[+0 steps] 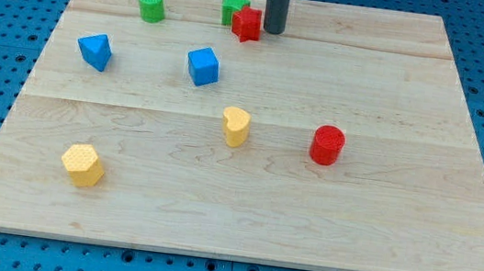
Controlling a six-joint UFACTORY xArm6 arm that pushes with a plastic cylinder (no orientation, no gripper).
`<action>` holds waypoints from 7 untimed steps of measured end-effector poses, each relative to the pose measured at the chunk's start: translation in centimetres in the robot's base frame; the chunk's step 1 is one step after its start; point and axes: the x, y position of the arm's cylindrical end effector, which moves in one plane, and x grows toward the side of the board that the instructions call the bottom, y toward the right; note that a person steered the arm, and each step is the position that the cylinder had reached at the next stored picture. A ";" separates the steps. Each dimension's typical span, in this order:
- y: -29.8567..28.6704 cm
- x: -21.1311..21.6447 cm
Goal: Move the green star left to the red star
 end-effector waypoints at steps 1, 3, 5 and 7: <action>-0.3 -3.0; -11.5 -2.2; -4.6 -2.3; 0.7 6.1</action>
